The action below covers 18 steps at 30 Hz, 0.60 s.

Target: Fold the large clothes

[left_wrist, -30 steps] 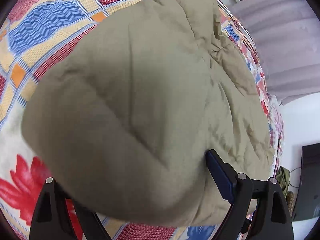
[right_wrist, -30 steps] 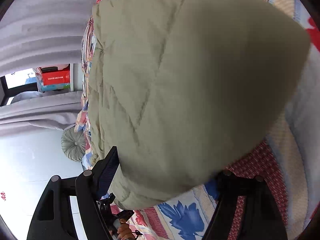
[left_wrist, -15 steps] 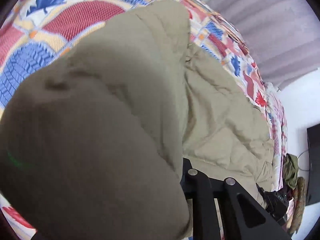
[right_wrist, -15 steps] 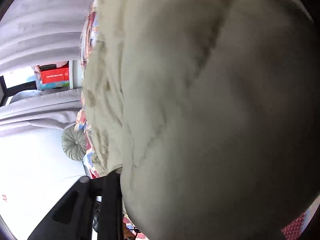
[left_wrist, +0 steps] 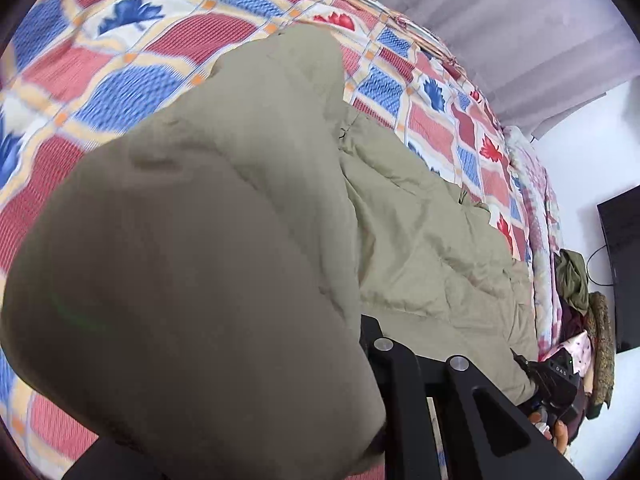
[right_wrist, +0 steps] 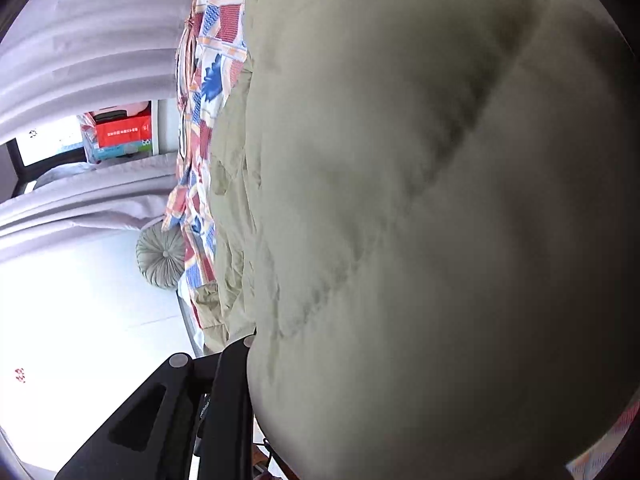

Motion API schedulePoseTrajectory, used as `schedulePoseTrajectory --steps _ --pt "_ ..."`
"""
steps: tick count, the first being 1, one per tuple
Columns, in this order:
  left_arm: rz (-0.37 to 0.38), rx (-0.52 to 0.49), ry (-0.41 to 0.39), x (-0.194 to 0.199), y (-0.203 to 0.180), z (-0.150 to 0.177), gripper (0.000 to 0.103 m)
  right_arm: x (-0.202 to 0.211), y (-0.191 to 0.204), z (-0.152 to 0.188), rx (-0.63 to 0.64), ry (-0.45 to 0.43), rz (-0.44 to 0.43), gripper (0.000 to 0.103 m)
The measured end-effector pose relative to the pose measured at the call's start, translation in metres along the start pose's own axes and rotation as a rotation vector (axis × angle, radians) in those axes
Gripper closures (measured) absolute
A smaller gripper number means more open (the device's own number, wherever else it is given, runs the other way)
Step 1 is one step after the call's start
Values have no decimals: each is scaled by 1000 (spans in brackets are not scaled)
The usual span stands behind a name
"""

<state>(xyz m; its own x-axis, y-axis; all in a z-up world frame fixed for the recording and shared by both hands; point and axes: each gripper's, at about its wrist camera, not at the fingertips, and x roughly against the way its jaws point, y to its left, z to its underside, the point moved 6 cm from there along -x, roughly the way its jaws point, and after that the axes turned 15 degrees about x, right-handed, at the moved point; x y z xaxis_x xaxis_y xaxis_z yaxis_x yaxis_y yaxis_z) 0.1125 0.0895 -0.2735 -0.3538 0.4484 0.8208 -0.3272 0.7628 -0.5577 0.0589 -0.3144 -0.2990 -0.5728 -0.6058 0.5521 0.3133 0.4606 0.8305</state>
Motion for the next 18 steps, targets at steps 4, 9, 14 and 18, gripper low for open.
schedulePoseTrajectory --steps 4,9,14,18 --pt "-38 17 54 26 26 48 84 21 -11 46 -28 41 18 83" --pt "-116 60 163 34 77 103 84 45 -35 93 -75 86 44 83" --pt "-228 82 185 28 111 120 55 37 -55 105 -128 118 81 74" --pt "-300 4 189 56 115 127 54 45 -48 110 -109 192 168 55"
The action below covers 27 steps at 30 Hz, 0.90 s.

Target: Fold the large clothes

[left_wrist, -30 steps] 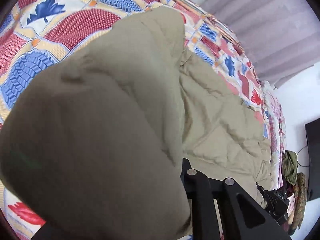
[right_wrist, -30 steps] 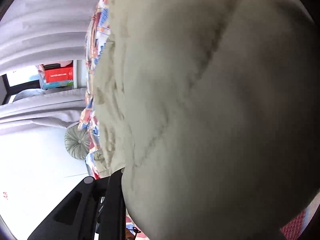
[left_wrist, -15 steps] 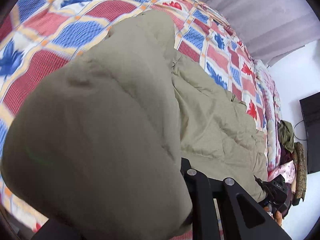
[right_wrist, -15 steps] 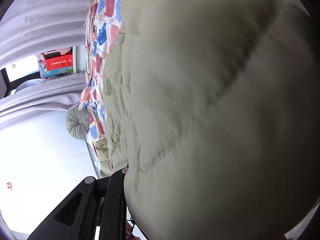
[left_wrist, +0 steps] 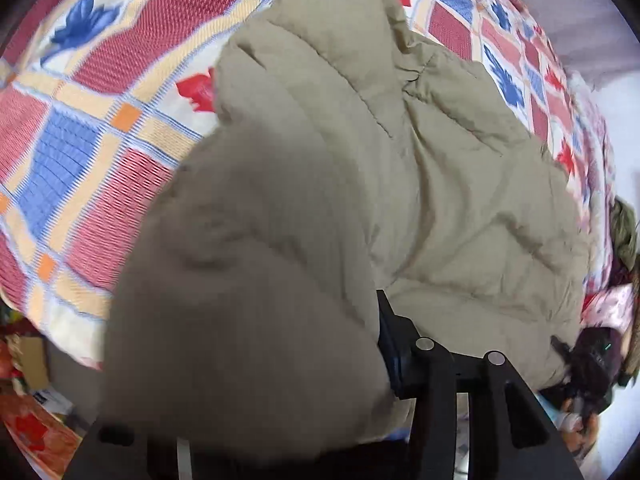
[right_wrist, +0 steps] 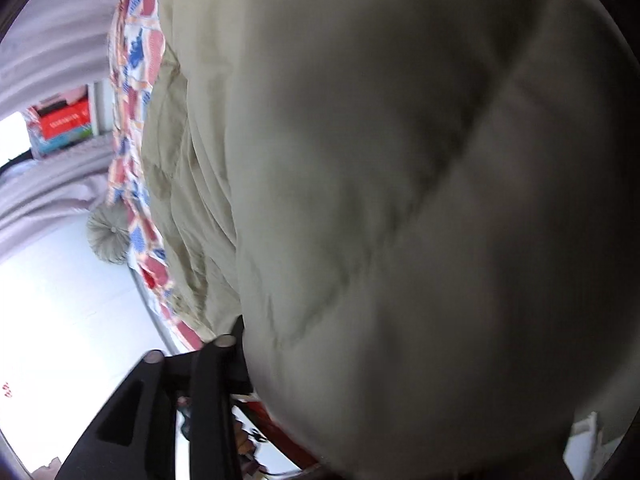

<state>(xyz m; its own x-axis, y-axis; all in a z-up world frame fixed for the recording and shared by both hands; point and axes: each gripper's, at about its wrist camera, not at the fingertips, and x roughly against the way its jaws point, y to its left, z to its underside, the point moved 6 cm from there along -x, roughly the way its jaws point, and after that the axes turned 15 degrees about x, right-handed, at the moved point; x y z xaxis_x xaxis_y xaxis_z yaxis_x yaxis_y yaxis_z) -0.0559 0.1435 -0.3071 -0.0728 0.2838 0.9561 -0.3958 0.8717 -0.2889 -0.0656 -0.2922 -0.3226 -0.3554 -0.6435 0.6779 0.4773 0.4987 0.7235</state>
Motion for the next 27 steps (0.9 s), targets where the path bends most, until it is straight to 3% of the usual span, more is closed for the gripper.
schedulePoseTrajectory --steps 2,5,7,9,12,16,19,22,24,27 --pt "-45 -57 -26 22 2 4 54 11 8 6 58 48 56 55" --pt "-54 -100 -83 61 3 3 54 33 31 17 201 82 99 55" --pt "-61 -110 -131 82 4 -4 54 45 52 26 296 110 64 57" --pt "-58 -125 -193 103 -1 -16 54 53 75 30 366 127 -2 69" --pt "17 -164 -211 115 -33 -46 54 44 120 11 453 108 -11 70" --pt "101 -306 -144 80 -89 -51 54 21 142 -16 527 49 48 71" --pt "112 -397 -133 39 -125 -43 54 -25 156 -28 591 32 110 72" --pt "97 -370 -103 -14 -144 -52 54 -59 160 -47 666 42 178 73" --pt "63 -362 -130 -42 -153 -60 54 -93 153 -59 704 61 271 74" --pt "43 -391 -177 -63 -167 -76 54 -116 134 -75 735 58 331 81"
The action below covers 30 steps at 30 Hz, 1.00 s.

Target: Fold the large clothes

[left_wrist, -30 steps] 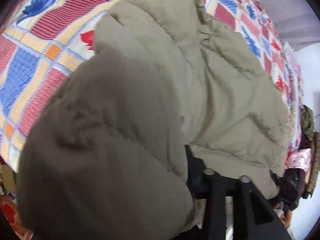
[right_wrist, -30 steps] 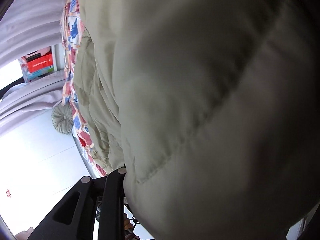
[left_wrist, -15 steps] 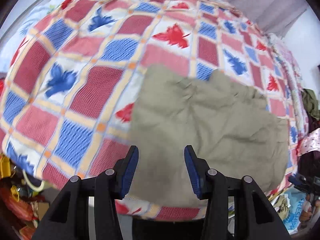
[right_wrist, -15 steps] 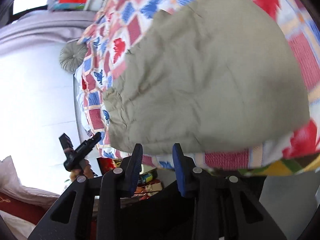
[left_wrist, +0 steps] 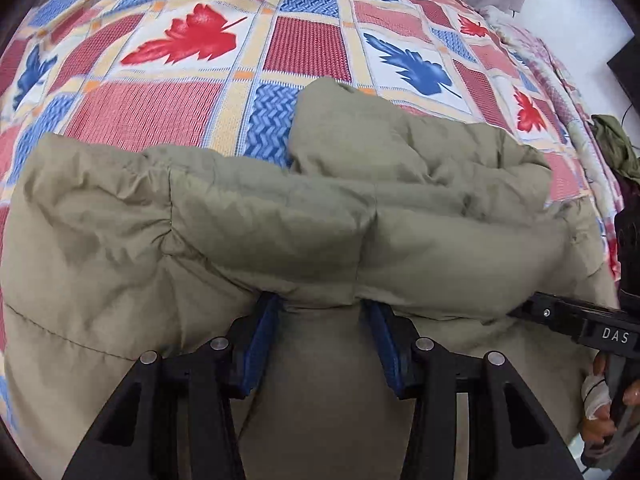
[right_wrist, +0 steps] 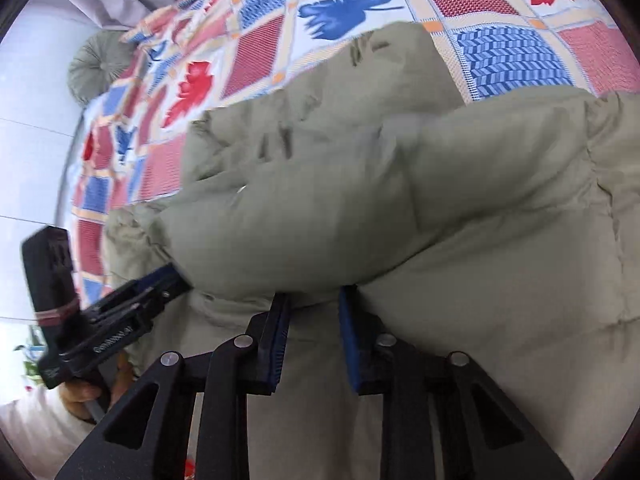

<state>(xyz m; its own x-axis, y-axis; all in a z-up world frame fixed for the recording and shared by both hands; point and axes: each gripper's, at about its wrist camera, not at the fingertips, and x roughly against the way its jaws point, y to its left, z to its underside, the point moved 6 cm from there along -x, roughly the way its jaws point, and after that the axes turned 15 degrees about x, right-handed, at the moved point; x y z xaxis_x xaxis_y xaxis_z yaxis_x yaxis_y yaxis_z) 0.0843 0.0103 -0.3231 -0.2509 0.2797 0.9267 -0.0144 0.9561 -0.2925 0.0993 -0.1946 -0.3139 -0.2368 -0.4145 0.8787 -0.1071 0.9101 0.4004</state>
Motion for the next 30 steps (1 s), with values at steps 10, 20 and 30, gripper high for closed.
schedulePoseTrajectory --steps 10,20,30 --pt "-28 3 -74 14 21 -49 54 10 -51 -31 -10 -13 1 98" --pt "-154 249 -121 -20 118 -88 54 62 -182 -5 -348 -181 139 100" --pt "-236 247 -117 -1 111 -88 53 63 -183 0 -377 -166 159 96"
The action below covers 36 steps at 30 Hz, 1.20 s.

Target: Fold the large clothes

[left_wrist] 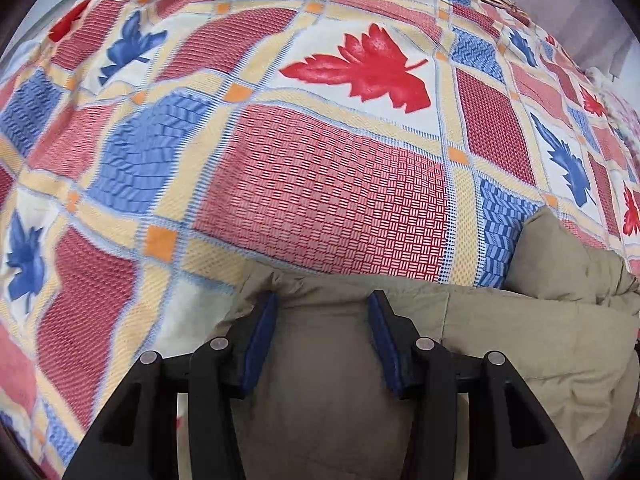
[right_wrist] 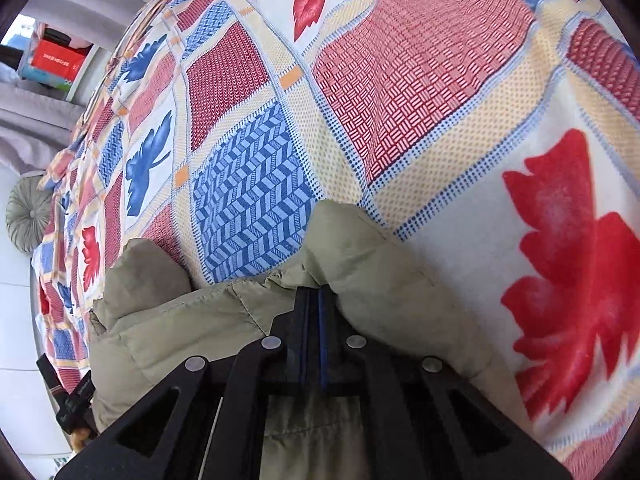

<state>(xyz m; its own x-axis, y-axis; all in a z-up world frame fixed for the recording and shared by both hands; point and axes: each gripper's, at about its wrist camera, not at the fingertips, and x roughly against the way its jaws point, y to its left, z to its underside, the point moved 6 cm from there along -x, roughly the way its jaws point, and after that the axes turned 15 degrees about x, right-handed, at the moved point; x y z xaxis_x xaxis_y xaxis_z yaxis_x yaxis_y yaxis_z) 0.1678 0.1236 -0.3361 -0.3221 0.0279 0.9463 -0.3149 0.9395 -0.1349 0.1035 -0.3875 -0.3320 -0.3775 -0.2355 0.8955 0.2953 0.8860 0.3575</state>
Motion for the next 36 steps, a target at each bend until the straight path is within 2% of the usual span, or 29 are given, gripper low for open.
schedulePoseTrajectory --steps 5,13,14,16,17,18,19,20,21,27,33,36 --pt "-7 -41 -16 45 6 8 53 30 22 6 59 8 38 95" --pt "-10 -112 87 87 22 68 53 70 52 51 52 23 -9 93" --pt "-7 -110 105 89 23 76 53 73 56 60 52 31 -15 91" --pt "-3 -107 131 94 25 91 53 77 64 76 53 51 -20 74" --pt "0 -108 142 96 26 98 53 79 67 82 53 59 -19 70" --pt "0 -111 149 99 26 104 50 81 70 89 52 63 -19 66" --pt "0 -116 157 101 27 110 38 82 73 96 49 69 -20 66" --pt "-2 -117 159 102 27 113 7 84 76 103 45 77 -22 66" --pt "-5 -114 149 106 28 116 0 85 78 108 43 81 -26 66" --pt "2 -158 175 116 25 133 0 92 87 137 34 107 -20 63" --pt "16 -146 189 118 28 136 0 89 97 158 21 134 -25 60" --pt "-2 -148 190 118 32 136 0 88 104 163 30 140 -23 53"
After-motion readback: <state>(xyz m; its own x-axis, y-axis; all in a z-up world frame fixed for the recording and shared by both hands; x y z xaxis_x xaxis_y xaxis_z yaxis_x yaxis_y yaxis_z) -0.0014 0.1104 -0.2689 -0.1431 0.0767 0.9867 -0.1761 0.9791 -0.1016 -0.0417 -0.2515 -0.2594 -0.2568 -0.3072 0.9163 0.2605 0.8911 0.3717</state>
